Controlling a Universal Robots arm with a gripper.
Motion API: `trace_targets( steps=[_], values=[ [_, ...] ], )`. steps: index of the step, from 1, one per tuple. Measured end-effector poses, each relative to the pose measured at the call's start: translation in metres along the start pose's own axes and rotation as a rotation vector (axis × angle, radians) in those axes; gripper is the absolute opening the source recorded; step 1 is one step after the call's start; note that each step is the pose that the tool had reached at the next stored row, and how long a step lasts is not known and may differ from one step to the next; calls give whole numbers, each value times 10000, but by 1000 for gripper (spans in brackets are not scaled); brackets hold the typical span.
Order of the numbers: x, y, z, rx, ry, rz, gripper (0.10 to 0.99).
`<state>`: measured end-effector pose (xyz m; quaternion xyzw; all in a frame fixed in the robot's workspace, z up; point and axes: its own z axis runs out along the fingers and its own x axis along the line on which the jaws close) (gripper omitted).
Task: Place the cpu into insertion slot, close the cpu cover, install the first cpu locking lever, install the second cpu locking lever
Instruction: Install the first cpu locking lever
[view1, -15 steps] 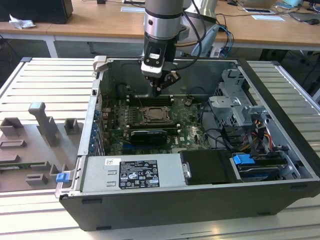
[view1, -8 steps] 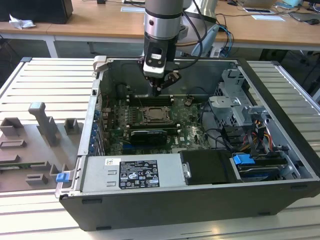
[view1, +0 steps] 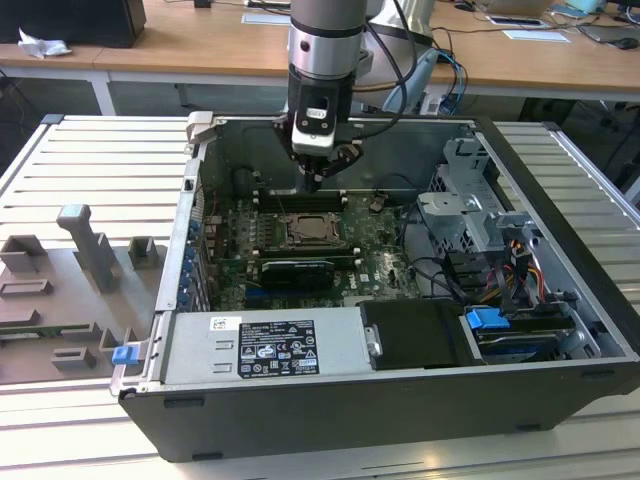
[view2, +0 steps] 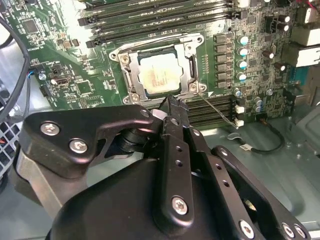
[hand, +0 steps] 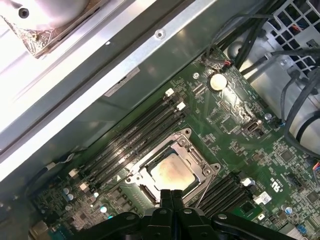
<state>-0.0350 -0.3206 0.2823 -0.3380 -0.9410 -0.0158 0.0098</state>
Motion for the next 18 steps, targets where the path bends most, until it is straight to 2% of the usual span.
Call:
trace_targets(
  steps=[11, 18],
  values=[
    [0, 0, 0, 25, 20, -871, 106],
    [0, 0, 0, 53, 42, -1819, 106]
  ],
)
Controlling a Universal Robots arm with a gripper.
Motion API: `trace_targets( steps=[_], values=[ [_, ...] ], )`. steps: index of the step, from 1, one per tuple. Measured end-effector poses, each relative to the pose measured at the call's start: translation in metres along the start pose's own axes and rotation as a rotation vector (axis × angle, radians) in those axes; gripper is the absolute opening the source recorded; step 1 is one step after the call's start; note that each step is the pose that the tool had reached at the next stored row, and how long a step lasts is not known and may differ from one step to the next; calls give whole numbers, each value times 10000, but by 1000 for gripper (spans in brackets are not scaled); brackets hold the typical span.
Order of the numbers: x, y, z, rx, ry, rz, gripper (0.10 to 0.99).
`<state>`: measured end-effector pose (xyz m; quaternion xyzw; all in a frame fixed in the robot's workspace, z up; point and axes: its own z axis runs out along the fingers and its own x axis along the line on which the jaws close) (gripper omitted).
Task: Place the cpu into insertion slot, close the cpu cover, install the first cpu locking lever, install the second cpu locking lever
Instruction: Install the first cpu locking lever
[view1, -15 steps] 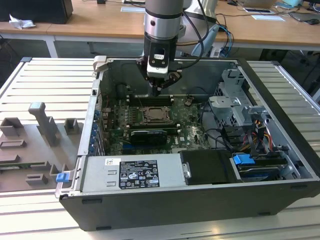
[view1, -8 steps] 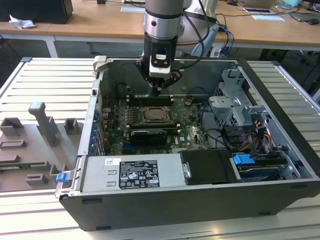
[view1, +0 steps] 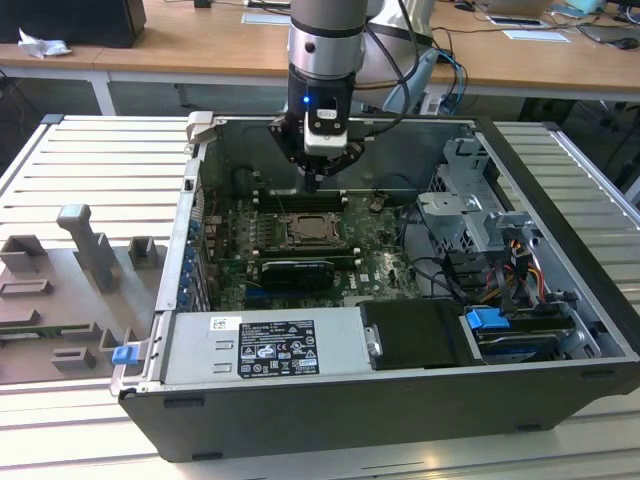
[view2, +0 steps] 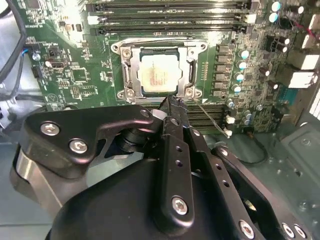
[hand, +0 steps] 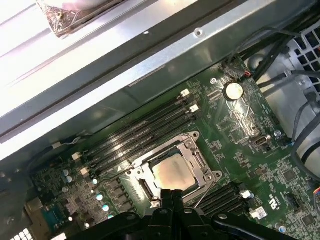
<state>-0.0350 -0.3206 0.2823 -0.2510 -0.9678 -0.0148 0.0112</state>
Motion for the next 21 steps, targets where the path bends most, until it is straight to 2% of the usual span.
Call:
trace_targets(
  steps=[4, 8, 14, 18, 21],
  values=[
    [0, 0, 1, 58, 46, -2022, 106],
    [0, 0, 2, 88, 69, -3019, 106],
    [0, 0, 4, 92, 97, -4067, 106],
    [5, -3, 5, 37, 71, -4310, 106],
    [79, -44, 8, 35, 70, -4359, 106]
  ],
)
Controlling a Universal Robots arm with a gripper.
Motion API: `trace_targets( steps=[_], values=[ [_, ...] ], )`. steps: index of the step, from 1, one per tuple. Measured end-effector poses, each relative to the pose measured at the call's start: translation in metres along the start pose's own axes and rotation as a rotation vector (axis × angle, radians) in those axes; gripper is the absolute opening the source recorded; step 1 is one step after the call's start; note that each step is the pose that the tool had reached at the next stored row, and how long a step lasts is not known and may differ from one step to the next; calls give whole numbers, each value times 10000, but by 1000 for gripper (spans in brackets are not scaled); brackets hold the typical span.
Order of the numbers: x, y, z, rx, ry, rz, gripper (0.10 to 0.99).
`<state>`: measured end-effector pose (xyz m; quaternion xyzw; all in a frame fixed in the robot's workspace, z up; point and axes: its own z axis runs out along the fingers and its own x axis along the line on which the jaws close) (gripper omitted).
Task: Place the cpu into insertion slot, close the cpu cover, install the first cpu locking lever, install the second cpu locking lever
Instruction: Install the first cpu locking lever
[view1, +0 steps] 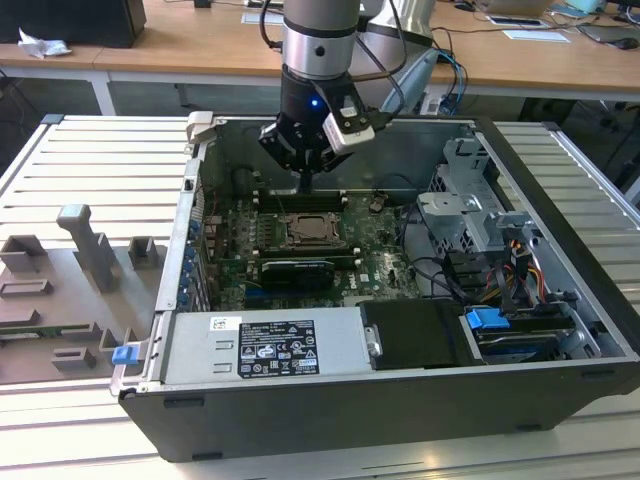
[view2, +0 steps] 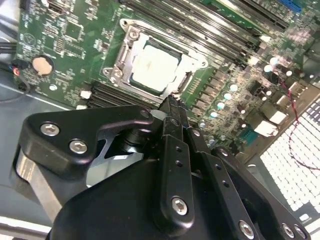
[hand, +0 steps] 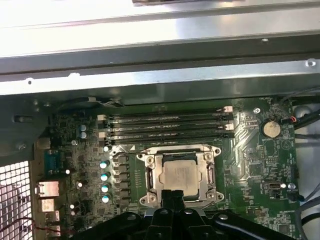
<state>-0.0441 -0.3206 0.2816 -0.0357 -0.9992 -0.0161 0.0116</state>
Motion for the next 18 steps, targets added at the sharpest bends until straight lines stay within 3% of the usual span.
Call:
trace_targets(
  steps=[6, 11, 15, 18],
  values=[
    [70, -6, 27, 2, 4, -300, 106],
    [230, -18, 62, -9, -47, -324, 106],
    [317, -25, 85, -27, -388, -355, 106],
    [333, -27, 113, -56, -411, -682, 106]
  ],
)
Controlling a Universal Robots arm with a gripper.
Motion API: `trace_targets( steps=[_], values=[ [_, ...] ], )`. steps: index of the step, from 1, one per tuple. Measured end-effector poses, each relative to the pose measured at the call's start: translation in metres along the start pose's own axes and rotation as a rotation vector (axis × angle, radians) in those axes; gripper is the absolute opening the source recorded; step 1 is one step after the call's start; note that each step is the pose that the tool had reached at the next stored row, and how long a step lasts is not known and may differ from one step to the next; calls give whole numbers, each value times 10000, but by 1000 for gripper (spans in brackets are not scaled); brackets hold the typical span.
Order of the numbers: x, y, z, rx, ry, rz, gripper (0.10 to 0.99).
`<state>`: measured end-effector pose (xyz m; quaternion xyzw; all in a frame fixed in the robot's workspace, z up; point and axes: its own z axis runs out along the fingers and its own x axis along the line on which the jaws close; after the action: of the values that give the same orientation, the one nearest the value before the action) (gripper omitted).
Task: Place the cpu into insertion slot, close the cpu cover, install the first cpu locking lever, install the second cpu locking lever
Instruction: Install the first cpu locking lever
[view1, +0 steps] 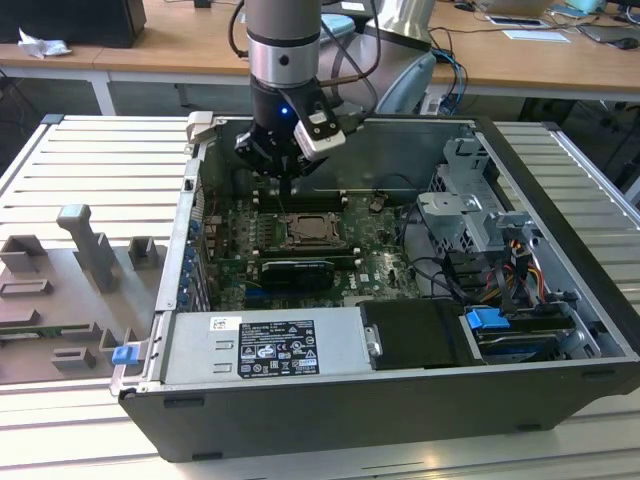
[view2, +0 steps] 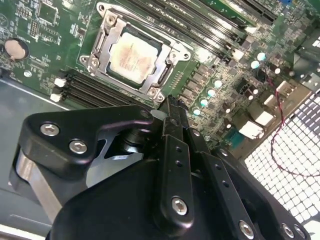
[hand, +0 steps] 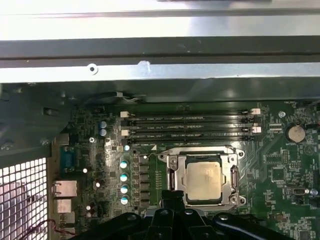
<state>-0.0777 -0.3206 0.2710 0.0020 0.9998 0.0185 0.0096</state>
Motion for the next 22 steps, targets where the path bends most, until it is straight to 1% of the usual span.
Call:
trace_targets(
  steps=[2, 4, 6, 7, 9, 15, 16, 19, 22],
  values=[
    [1, 0, 12, -18, 15, -379, 106],
    [4, -1, 19, -26, 26, -637, 106],
    [31, -1, 24, -29, 23, -642, 106],
    [58, -1, 25, -29, 22, -641, 106],
    [138, -2, 32, -35, 3, -642, 106],
    [252, 6, 69, -44, -13, -670, 106],
    [258, 22, 77, -45, -13, -675, 106],
    [283, 117, 112, -68, -14, -680, 106],
    [297, 172, 131, -74, -14, -678, 106]
  ],
)
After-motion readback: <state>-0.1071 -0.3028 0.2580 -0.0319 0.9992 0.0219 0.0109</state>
